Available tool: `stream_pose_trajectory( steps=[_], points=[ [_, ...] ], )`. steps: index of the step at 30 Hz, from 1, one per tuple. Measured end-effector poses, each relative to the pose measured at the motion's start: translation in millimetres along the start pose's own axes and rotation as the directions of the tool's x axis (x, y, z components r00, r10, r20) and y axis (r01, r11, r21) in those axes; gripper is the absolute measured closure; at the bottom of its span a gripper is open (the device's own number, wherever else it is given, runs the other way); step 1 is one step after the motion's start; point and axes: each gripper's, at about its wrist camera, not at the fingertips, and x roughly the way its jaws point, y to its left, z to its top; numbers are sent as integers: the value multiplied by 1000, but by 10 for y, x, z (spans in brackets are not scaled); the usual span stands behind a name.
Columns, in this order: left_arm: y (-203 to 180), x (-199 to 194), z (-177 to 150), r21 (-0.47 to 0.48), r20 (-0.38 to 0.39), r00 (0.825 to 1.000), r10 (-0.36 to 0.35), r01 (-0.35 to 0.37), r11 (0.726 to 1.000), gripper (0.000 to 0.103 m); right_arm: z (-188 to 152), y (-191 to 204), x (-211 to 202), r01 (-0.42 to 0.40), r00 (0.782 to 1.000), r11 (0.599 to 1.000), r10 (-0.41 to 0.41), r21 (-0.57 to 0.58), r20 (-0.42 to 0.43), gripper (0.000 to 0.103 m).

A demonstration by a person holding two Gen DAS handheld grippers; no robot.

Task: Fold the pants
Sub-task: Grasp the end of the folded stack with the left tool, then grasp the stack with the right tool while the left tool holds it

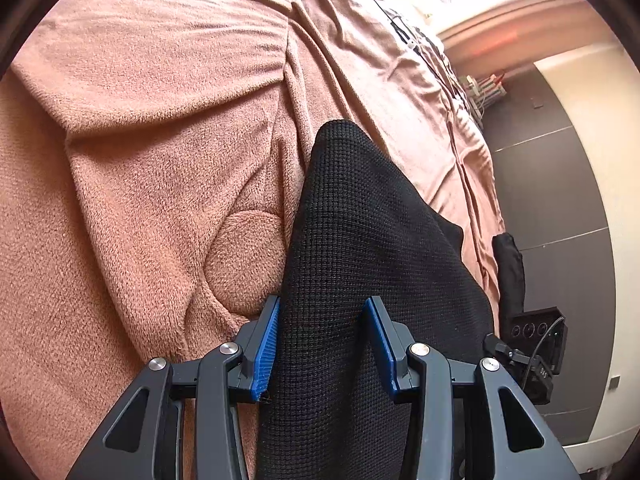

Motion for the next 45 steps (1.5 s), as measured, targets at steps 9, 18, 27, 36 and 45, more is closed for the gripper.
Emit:
stream_pose_trajectory(
  steps=[9,18,27,36,45],
  points=[
    [-7,38,9,5,1,1000,-4,4,1000,58,-146,42,-158,10,999,999,-8,-43,53,62],
    [6,88,71,-3,25,1000,-16,16,1000,63,7,-52,58,7,1000,1000,-8,-5,-16,50],
    [-149,-47,23,64,81,997,10,-15,998,93,-76,213,-50,37,998,991,-31,-127,53,68],
    [-391,-342,-124,110,159,987,2,-20,994,94,-292,472,-181,44,994,967,-16,-252,112,72],
    [-606,-740,-305,138,223,974,-31,0,990,95,-612,643,-455,41,985,936,20,-350,170,74]
  ],
)
